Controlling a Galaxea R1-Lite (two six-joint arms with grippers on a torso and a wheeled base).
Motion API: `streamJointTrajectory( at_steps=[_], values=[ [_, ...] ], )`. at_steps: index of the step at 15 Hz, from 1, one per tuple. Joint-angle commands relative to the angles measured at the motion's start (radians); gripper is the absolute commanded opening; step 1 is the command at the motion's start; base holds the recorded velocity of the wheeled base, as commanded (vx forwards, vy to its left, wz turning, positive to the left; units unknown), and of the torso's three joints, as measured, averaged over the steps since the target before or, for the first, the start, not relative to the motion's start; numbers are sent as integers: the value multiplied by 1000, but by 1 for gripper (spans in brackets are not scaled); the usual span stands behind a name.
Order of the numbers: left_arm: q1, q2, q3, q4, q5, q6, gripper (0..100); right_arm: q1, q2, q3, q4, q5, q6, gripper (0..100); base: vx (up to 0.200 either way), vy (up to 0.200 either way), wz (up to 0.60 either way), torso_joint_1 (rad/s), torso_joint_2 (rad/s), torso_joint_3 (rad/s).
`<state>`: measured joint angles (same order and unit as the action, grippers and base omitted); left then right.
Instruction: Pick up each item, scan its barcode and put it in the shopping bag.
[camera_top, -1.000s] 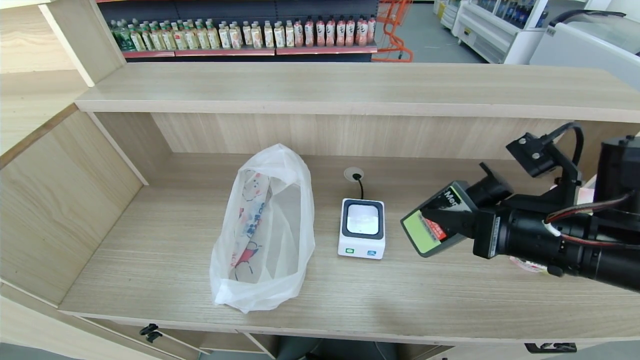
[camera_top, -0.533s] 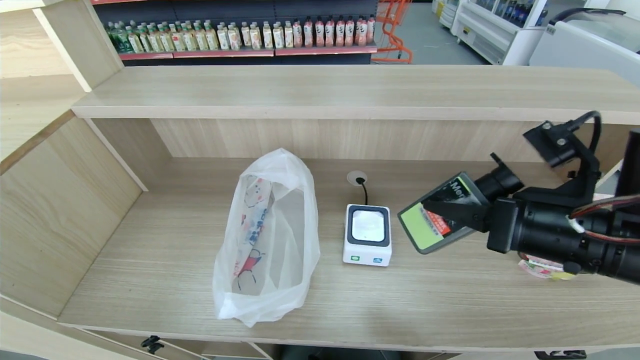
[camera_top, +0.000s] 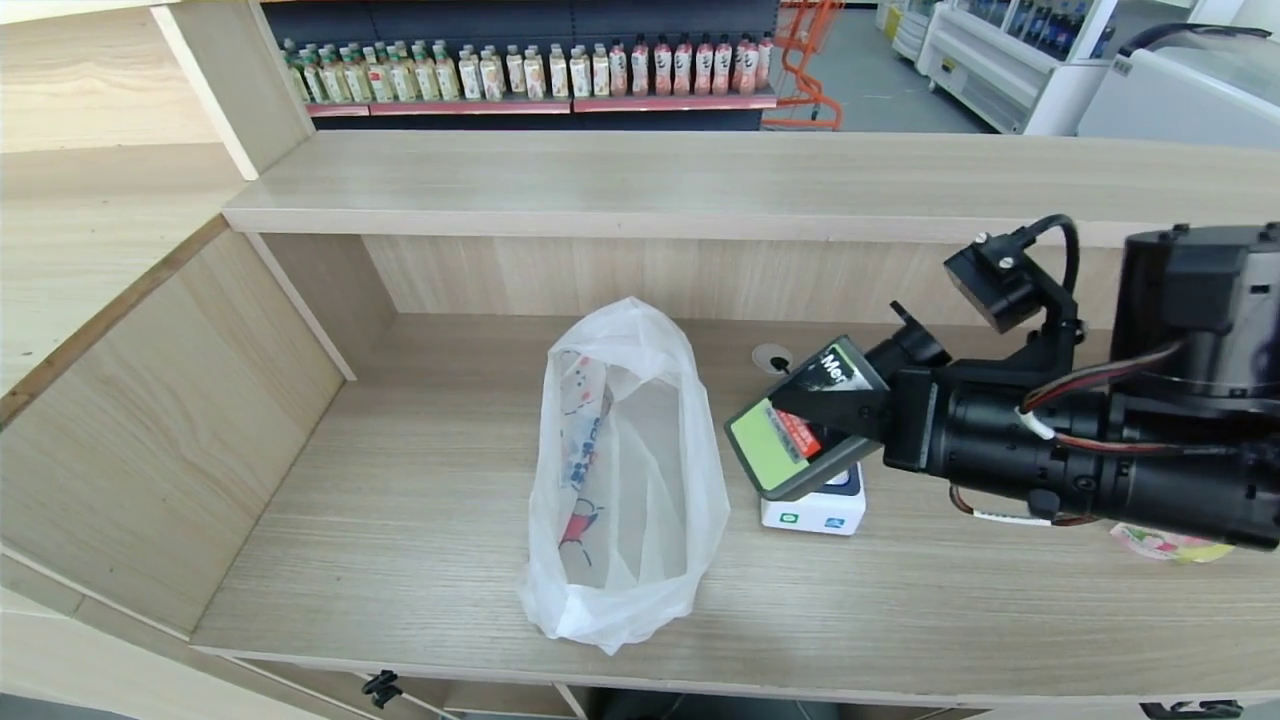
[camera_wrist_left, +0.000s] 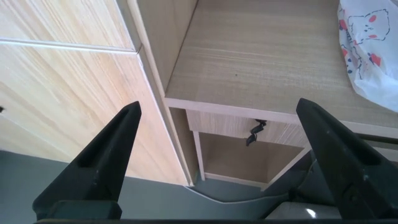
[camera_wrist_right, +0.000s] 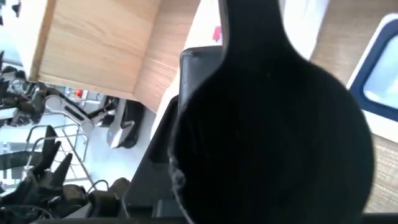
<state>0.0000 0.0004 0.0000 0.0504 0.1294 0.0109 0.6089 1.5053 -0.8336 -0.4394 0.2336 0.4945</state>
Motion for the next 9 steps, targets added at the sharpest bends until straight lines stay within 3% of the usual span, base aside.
streamJointTrajectory(
  at_steps=[1,6,7,9],
  values=[
    [-2,0,0,0,1,0,100,2,72,13,2,0,1,0,0,0,0,0,0,0],
    [-2,0,0,0,1,0,100,25,182,-19,-13,-4,-37,0,0,0,0,0,0,0],
    [-2,0,0,0,-1,0,100,25,236,-19,-78,-2,-117,0,0,0,0,0,0,0],
    [-2,0,0,0,1,0,100,32,299,-24,-165,3,-128,0,0,0,0,0,0,0]
  ],
)
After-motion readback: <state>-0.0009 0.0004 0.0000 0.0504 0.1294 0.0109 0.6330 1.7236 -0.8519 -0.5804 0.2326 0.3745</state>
